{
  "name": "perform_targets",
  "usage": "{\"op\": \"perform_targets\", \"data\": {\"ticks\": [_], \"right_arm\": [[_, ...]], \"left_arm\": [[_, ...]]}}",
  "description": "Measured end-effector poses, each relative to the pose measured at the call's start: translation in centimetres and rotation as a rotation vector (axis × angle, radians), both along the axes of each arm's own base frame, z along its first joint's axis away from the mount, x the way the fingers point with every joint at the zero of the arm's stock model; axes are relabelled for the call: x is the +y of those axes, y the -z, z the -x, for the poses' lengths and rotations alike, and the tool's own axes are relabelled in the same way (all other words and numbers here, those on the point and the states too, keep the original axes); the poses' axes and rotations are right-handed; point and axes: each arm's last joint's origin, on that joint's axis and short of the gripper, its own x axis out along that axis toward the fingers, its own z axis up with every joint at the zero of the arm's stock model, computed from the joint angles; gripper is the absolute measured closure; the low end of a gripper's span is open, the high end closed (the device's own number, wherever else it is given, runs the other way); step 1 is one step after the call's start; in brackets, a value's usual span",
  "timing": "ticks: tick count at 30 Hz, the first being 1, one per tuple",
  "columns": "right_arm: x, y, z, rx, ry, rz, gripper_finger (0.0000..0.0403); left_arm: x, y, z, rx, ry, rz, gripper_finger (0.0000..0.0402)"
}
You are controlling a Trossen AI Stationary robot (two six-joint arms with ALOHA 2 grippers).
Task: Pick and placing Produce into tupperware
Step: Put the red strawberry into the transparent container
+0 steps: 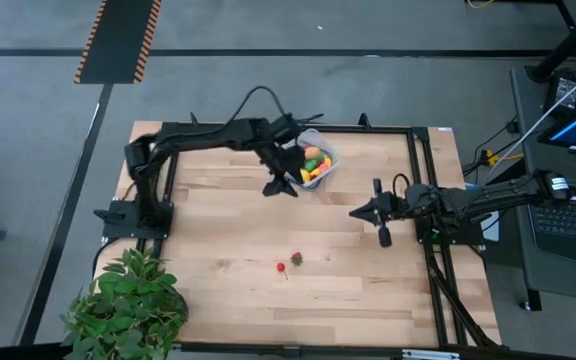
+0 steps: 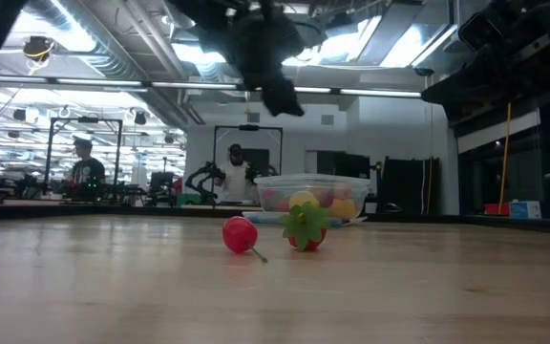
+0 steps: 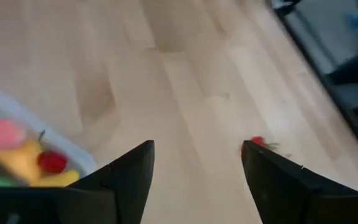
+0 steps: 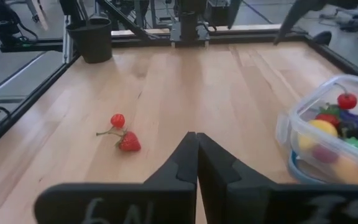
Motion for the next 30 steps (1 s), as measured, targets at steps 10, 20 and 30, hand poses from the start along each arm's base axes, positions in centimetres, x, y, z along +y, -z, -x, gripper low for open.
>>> {"op": "perform_targets", "data": {"ticks": [10, 20, 30], "right_arm": [[1.3, -0.3, -0.5, -0.054, -0.070, -0.014, 0.0397], [3.2, -2.1, -4.0, -0.042, -0.131, 0.001, 0.0397], [6.6, -3.7, -11.0, 0.274, -0.189, 0.077, 0.0397]], "left_arm": [[-4.5, 1.7, 6.8, -0.132, -0.221, -0.123, 0.0172], [-10.1, 2.7, 14.3, -0.266, -0.477, -0.263, 0.0172], [-13.7, 4.3, 18.5, -0.391, -0.565, -0.299, 0.0172]]}}
